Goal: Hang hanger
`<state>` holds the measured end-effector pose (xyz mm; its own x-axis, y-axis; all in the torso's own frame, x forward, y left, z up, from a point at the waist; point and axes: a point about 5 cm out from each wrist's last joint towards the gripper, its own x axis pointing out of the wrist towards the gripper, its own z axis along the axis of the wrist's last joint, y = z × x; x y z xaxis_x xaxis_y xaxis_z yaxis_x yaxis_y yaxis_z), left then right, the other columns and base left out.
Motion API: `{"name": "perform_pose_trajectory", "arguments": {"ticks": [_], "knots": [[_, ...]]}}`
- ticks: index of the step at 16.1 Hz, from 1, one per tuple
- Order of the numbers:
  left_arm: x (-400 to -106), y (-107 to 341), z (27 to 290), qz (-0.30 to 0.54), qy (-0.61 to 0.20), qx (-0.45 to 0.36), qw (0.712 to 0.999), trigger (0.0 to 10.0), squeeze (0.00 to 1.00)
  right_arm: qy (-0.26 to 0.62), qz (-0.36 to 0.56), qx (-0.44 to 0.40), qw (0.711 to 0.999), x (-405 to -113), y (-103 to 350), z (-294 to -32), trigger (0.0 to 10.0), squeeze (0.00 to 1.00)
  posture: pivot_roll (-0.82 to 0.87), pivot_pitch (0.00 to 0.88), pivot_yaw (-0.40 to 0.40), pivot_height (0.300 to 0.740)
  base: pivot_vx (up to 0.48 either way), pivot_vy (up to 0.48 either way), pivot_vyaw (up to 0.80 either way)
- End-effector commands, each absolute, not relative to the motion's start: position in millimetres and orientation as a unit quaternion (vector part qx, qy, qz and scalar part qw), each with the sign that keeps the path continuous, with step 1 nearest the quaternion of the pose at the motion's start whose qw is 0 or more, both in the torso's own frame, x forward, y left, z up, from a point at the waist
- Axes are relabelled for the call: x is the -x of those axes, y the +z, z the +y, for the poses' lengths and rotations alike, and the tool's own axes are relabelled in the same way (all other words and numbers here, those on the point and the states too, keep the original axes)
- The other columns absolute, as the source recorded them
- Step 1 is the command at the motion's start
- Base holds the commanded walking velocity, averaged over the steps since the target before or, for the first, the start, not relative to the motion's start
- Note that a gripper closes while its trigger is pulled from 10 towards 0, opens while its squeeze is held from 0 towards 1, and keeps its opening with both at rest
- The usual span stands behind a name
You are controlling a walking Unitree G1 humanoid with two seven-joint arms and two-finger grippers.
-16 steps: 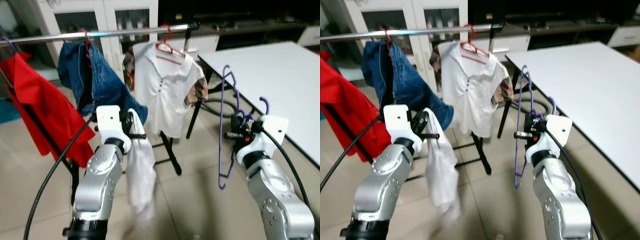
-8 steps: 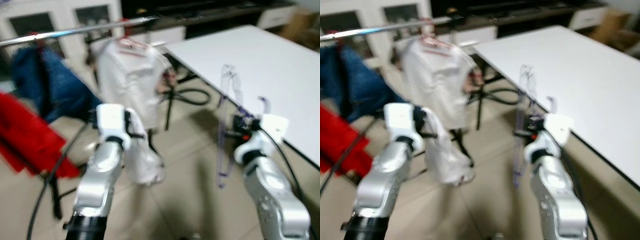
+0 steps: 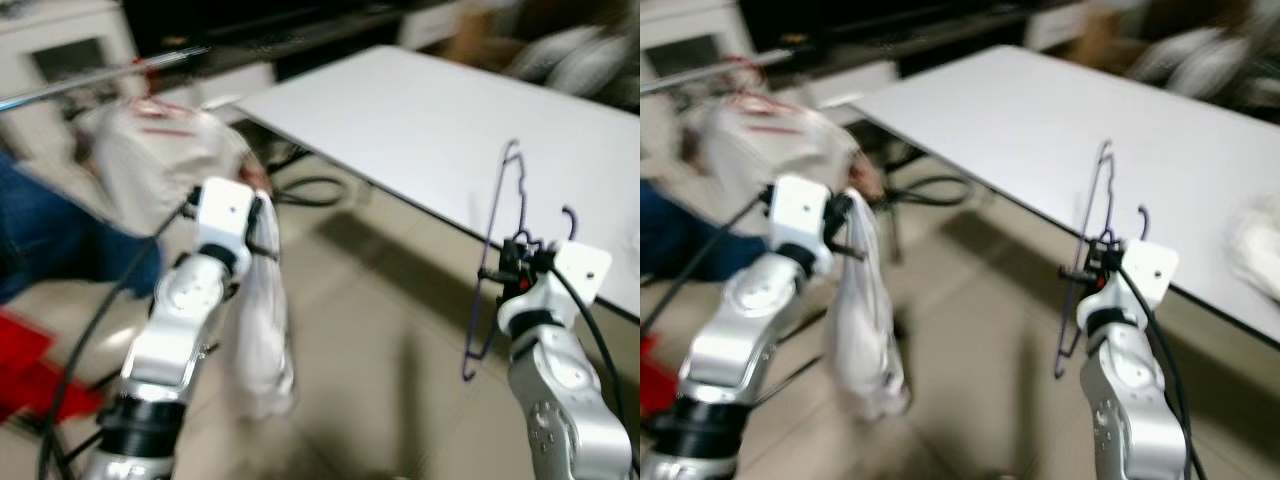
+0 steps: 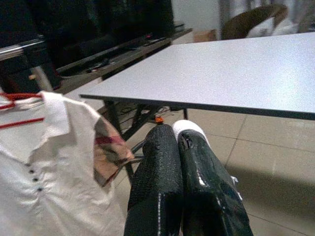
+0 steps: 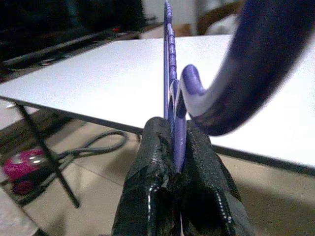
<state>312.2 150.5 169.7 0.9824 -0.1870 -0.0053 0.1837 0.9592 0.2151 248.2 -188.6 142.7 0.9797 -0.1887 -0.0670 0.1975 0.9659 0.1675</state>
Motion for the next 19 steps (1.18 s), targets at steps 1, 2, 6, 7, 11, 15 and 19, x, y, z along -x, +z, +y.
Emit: {"name": "perform_pose_trajectory", "arguments": {"ticks": [1, 2, 6, 7, 11, 15, 19], "knots": [[-315.8, 178.9, 151.1, -0.026, -0.091, -0.107, 0.990, 10.0, 0.00, -0.100, 0.028, -0.088, 0.991, -248.3, 144.0, -188.4, 10.0, 0.00, 0.09, 0.000, 0.055, 0.740, 0.000, 0.480, -0.80], [-316.4, 179.3, 152.2, -0.023, -0.089, -0.103, 0.990, 10.0, 0.00, -0.102, 0.025, -0.086, 0.991, -248.0, 144.2, -188.0, 10.0, 0.00, 0.08, 0.000, 0.056, 0.740, 0.000, 0.480, -0.80], [-316.3, 173.2, 153.3, -0.019, -0.089, -0.109, 0.990, 10.0, 0.00, -0.115, 0.024, -0.121, 0.986, -247.9, 147.3, -188.1, 10.0, 0.00, 0.08, 0.000, 0.044, 0.740, 0.000, 0.480, -0.80], [-316.2, 172.5, 153.8, -0.017, -0.087, -0.109, 0.990, 10.0, 0.00, -0.126, 0.022, -0.105, 0.986, -248.8, 147.7, -190.1, 10.0, 0.00, 0.08, 0.000, 0.041, 0.740, 0.000, 0.480, -0.80], [-317.0, 170.6, 161.0, -0.013, -0.073, -0.110, 0.991, 10.0, 0.00, -0.083, 0.040, -0.095, 0.991, -256.0, 146.1, -181.1, 10.0, 0.00, 0.08, 0.000, 0.027, 0.740, 0.000, 0.480, -0.80], [-313.5, 168.8, 164.9, -0.007, -0.068, -0.124, 0.990, 10.0, 0.00, -0.035, 0.086, -0.116, 0.989, -259.7, 141.8, -168.5, 10.0, 0.00, 0.09, 0.000, 0.014, 0.740, 0.000, 0.093, -0.20], [-313.6, 168.8, 161.9, -0.007, -0.062, -0.097, 0.993, 10.0, 0.00, -0.015, 0.089, -0.075, 0.993, -265.0, 143.4, -162.4, 10.0, 0.00, 0.08, 0.000, 0.001, 0.740, 0.071, 0.000, -0.12]]}}
